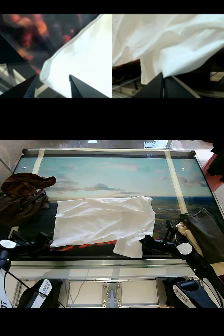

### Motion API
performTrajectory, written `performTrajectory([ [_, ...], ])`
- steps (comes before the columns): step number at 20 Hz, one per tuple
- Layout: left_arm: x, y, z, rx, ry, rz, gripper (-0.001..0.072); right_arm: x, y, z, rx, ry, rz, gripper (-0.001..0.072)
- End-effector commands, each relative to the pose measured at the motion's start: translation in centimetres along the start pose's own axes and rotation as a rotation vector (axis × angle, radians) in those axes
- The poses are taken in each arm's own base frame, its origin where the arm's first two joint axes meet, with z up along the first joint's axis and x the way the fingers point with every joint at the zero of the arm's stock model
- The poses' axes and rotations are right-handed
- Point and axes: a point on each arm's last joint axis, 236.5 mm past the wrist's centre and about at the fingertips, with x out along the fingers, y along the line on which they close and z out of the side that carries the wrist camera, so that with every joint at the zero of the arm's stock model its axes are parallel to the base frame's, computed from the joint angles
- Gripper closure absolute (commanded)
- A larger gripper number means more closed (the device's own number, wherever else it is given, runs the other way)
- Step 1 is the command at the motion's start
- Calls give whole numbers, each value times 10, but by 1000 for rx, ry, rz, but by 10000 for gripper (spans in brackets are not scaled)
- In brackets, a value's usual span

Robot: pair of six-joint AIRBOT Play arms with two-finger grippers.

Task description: Fold the shirts.

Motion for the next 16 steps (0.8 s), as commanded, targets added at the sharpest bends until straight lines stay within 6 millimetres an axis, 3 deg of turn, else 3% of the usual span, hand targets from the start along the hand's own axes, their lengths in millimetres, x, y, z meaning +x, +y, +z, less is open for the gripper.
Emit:
performTrajectory([
  [1,1,-12,4,-42,-19,-59,270,0,0,2,-2,-8,0,681],
  [5,1,-12,7,-44,-30,-61,272,0,0,2,-3,-11,-1,681],
  [10,1,4,-10,-1,38,7,272,0,0,2,-2,-10,0,681],
  [16,1,11,-13,19,53,36,271,0,0,2,-3,-10,-1,681],
])
